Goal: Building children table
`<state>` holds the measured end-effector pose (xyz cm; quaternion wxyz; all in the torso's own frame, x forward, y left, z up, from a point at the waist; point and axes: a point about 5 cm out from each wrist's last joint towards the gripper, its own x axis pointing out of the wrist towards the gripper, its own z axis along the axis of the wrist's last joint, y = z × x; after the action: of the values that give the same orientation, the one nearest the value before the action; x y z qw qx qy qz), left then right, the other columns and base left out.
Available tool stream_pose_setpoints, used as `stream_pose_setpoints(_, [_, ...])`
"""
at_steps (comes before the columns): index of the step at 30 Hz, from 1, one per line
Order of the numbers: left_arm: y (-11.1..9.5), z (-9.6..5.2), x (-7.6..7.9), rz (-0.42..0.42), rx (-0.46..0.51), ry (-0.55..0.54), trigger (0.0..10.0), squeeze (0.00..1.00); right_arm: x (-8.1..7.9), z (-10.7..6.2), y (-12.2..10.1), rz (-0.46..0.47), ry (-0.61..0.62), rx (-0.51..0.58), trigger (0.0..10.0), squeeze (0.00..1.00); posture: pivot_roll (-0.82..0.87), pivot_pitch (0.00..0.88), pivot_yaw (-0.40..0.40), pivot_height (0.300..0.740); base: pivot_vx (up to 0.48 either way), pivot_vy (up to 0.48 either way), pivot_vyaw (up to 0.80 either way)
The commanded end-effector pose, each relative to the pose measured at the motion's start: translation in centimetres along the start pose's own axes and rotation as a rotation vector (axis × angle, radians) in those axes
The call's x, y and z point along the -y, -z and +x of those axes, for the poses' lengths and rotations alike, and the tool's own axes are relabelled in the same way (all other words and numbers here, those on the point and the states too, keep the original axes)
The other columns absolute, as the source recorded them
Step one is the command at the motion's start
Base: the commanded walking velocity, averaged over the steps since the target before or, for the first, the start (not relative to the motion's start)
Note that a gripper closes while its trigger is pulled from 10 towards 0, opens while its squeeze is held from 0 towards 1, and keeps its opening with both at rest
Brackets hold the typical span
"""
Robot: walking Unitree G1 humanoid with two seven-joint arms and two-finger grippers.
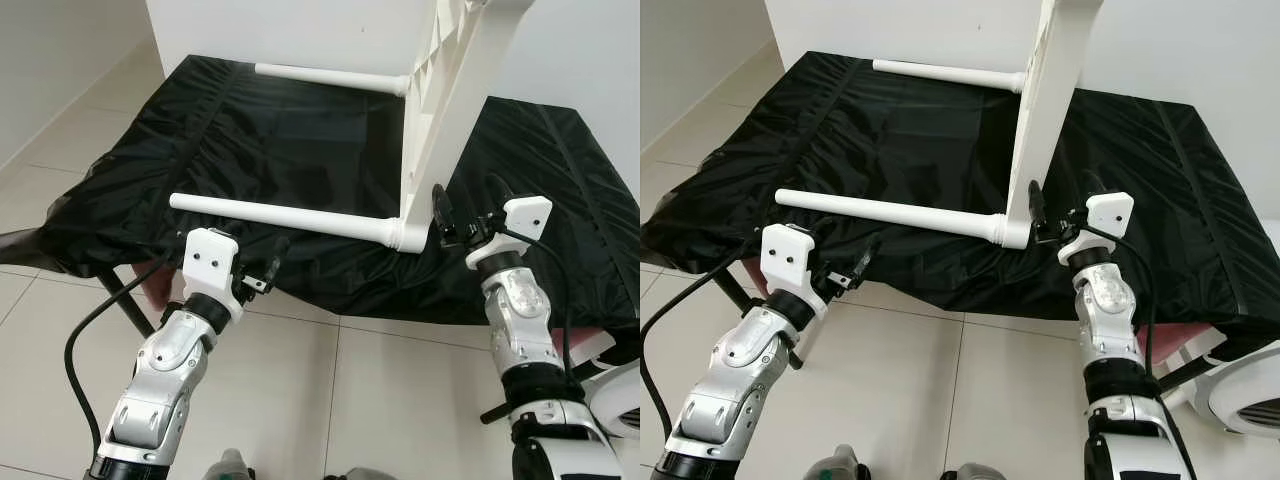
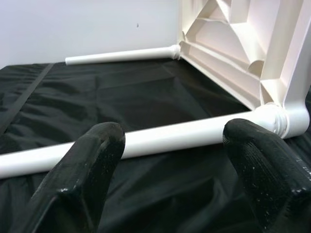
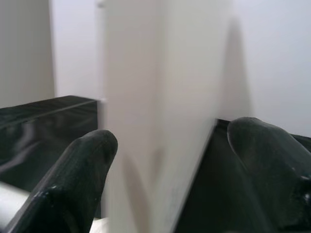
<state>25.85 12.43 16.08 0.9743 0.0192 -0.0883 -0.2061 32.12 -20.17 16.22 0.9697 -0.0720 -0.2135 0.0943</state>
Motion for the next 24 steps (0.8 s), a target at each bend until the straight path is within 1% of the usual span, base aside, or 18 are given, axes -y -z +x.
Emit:
stream_pose_setpoints(1, [0.1,0.0,0.5,-0.012,-0.01,0.076,10.0,0.0,-0.2,-0.2,0.1,0.0,-0.011,0.002,10.0,0.0,0.01,0.013,-0.048,0.74,0.0,0.0,0.0])
stream_pose_setpoints(2, [0.1,0.0,0.5,-0.013,-0.012,0.078,10.0,0.0,-0.3,-0.2,0.1,0.0,-0.012,0.003,10.0,0.0,0.01,0.013,-0.048,0.74,0.0,0.0,0.0])
stream_pose_setpoints(5, [0.1,0.9,0.0,0.022,-0.02,0.079,10.0,0.0,-1.2,-0.8,0.2,0.021,-0.02,0.003,10.0,0.0,0.01,0.018,-0.051,0.74,0.0,0.0,0.0])
stream_pose_setpoints(8, [0.1,1.1,-0.1,0.021,-0.024,0.082,10.0,0.0,-1.4,-1.0,0.2,0.027,-0.019,0.003,10.0,0.0,0.01,0.017,-0.051,0.74,0.0,0.0,0.0])
stream_pose_setpoints(13, [-0.3,2.4,-0.5,0.009,-0.017,0.107,10.0,0.0,-1.8,-0.7,0.0,0.043,0.005,0.015,10.0,0.0,0.0,0.011,-0.048,0.74,0.0,0.0,0.0])
stream_pose_setpoints(15, [-0.4,3.0,-0.5,-0.017,-0.01,0.098,10.0,0.0,-1.9,-0.6,-0.2,0.046,0.015,0.019,10.0,0.0,-0.01,0.008,-0.049,0.74,0.0,0.0,0.0])
stream_pose_setpoints(17, [-0.4,3.0,-0.5,-0.017,-0.01,0.098,10.0,0.0,-1.9,-0.6,-0.2,0.046,0.015,0.019,10.0,0.0,-0.01,0.008,-0.049,0.74,0.0,0.0,0.0])
stream_pose_setpoints(18, [-0.5,3.2,-0.3,-0.036,-0.002,0.096,10.0,0.0,-2.0,-0.6,-0.2,0.051,0.029,0.019,10.0,0.0,-0.01,0.004,-0.053,0.74,0.0,0.0,0.0])
stream_pose_setpoints(19, [-0.5,3.2,-0.3,-0.036,-0.002,0.096,10.0,0.0,-2.0,-0.6,-0.2,0.051,0.029,0.019,10.0,0.0,-0.01,0.004,-0.053,0.74,0.0,0.0,0.0])
stream_pose_setpoints(20, [-0.5,3.4,-0.1,-0.051,0.0,0.083,10.0,0.0,-2.1,-0.7,-0.2,0.064,0.047,0.018,10.0,0.0,-0.02,0.0,-0.058,0.74,0.0,0.0,0.0])
stream_pose_setpoints(22, [-0.3,3.7,0.0,-0.05,0.003,0.042,10.0,0.0,-2.5,-0.8,-0.2,0.086,0.077,0.013,10.0,0.0,-0.02,0.0,-0.063,0.74,0.0,0.0,0.0])
stream_pose_setpoints(23, [-0.3,3.7,0.0,-0.05,0.003,0.042,10.0,0.0,-2.5,-0.8,-0.2,0.086,0.077,0.013,10.0,0.0,-0.02,0.0,-0.063,0.74,0.0,0.0,0.0])
stream_pose_setpoints(24, [-0.3,3.9,-0.4,-0.057,0.0,-0.006,10.0,0.0,-2.5,-0.9,-0.3,0.084,0.093,0.012,10.0,0.0,-0.03,0.0,-0.066,0.74,0.0,0.0,0.0])
